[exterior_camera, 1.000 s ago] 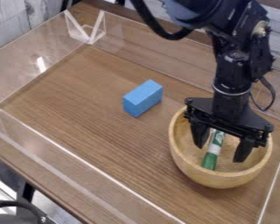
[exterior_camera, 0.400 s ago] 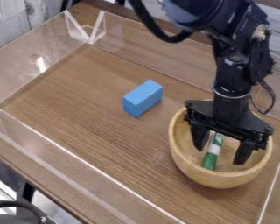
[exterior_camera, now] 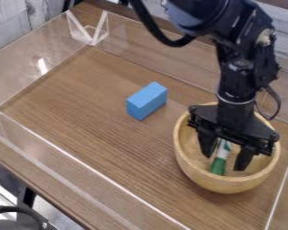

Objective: Remove the green marker from inside the brown bowl and put it on the table

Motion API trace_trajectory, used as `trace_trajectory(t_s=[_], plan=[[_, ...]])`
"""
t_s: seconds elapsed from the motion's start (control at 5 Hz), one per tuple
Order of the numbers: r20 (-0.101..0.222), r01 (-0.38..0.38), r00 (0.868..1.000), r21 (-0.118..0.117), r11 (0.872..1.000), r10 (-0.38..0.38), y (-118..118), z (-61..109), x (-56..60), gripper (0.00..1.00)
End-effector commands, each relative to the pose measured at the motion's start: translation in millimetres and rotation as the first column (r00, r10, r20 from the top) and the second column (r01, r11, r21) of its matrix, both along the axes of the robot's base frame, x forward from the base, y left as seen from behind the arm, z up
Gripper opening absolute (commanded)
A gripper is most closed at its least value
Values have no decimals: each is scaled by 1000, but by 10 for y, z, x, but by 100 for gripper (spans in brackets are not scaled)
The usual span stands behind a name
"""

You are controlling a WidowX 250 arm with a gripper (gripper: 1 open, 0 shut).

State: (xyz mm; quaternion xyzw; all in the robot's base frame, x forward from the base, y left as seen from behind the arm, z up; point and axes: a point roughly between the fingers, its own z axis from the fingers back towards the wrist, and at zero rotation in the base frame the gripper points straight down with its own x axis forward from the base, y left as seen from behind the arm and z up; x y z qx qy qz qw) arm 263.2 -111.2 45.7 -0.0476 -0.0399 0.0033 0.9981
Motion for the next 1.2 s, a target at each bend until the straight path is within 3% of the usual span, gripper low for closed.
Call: trace_trajectory(t_s=[0.0,1.0], plan=[[63,15,998,-23,1000,-14,-37,222,55,0],[26,45,999,8,999,-45,18,547,1,0]])
